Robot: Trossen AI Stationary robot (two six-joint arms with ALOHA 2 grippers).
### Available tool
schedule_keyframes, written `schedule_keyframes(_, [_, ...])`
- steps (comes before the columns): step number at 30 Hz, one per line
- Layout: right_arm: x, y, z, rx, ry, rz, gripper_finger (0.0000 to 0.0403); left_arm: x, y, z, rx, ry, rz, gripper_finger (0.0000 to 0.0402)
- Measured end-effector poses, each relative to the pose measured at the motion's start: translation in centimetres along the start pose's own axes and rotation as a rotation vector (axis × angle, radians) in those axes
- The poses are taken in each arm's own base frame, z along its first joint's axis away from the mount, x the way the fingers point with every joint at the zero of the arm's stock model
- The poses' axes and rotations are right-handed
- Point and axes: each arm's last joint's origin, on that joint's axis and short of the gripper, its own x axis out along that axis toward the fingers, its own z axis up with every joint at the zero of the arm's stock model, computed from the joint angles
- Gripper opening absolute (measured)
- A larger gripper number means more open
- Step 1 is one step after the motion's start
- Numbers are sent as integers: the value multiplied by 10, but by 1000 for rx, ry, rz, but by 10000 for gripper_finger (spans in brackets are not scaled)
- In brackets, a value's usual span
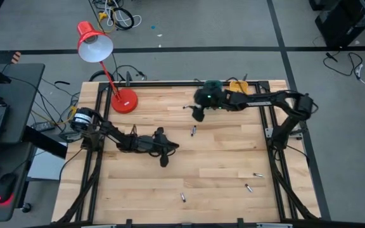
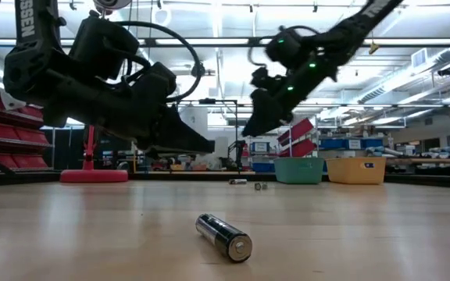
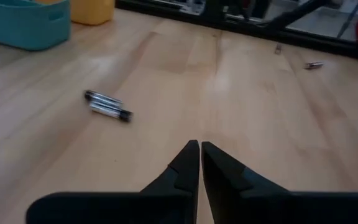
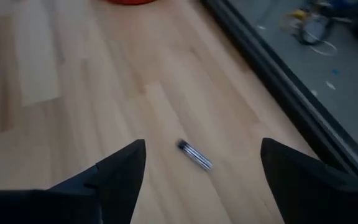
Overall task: Sort batteries
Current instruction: Put the silver battery into the yellow bin
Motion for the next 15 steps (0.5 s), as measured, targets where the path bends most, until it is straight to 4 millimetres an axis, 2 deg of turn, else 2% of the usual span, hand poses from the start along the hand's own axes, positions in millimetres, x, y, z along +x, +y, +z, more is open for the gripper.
schedule_keyframes(4, [24,10,14,-146,91,101,293,-2,4,-3,19,12,14,35])
schedule_keyframes(8, [46,13,15,-287,263,151,274,-9,8,-13,-8,54,17,35])
schedule_keyframes(15, [69,-7,25,-433,316,149,238,-29,19,-32,-117,120,26,35])
